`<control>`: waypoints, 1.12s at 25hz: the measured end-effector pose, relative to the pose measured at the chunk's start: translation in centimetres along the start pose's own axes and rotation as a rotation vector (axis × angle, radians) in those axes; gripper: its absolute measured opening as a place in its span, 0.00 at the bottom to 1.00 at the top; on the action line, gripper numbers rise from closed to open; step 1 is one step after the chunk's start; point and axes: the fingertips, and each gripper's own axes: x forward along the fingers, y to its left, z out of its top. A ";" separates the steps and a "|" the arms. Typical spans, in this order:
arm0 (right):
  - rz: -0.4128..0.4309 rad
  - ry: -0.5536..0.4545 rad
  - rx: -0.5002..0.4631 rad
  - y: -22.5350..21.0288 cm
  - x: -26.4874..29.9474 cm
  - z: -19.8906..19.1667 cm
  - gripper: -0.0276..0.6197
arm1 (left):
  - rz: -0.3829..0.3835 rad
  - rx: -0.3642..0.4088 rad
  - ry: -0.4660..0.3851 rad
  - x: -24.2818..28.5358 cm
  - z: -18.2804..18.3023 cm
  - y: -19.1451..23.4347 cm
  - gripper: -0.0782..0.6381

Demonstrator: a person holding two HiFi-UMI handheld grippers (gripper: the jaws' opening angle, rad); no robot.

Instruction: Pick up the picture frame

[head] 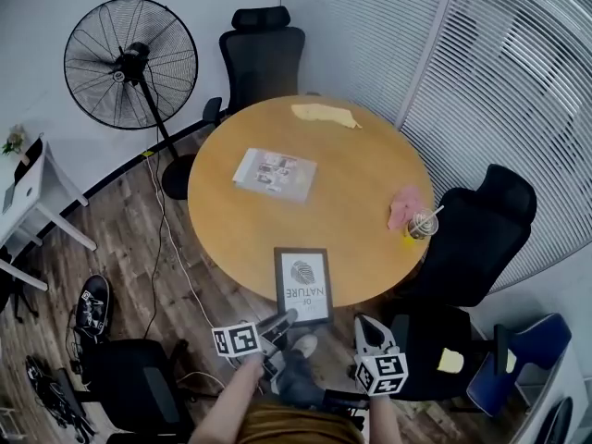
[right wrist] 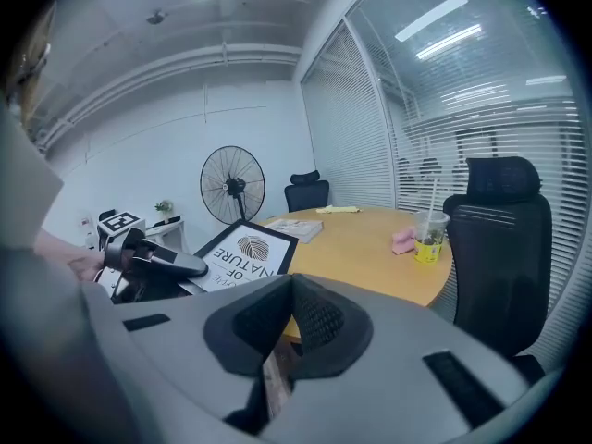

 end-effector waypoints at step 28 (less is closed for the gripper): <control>-0.012 -0.128 -0.037 2.6 -4.6 2.7 0.06 | -0.116 0.084 -0.075 -4.5 -0.2 -8.8 0.19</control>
